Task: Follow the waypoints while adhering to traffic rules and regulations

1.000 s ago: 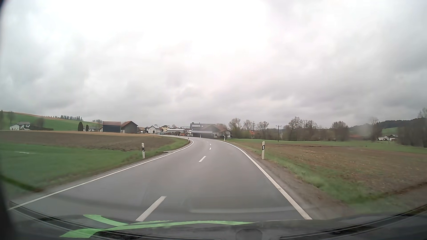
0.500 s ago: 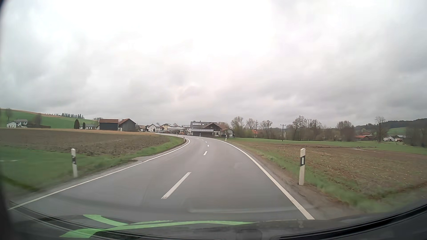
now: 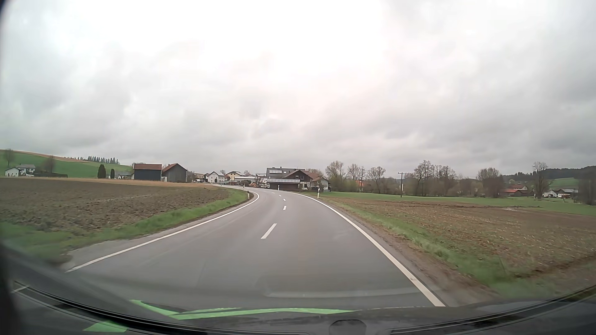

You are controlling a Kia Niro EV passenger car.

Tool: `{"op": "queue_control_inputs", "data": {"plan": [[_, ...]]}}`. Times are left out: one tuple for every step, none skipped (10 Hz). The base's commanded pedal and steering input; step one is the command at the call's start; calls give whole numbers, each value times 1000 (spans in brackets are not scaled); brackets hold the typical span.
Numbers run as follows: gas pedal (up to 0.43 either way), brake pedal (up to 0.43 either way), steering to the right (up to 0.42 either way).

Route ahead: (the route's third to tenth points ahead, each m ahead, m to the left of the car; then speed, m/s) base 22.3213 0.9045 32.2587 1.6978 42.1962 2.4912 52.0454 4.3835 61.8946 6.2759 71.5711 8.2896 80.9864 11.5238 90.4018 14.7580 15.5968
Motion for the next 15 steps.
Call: {"op": "queue_control_inputs", "data": {"plan": [[0,0,-9],[20,0,-13],[39,0,-17],[67,0,-18],[87,0,-18],[87,0,-18],[87,0,-18],[98,0,-18],[98,0,-18],[98,0,-18],[110,0,-18],[110,0,-18],[110,0,-18],[118,0,-18],[118,0,-18]]}}
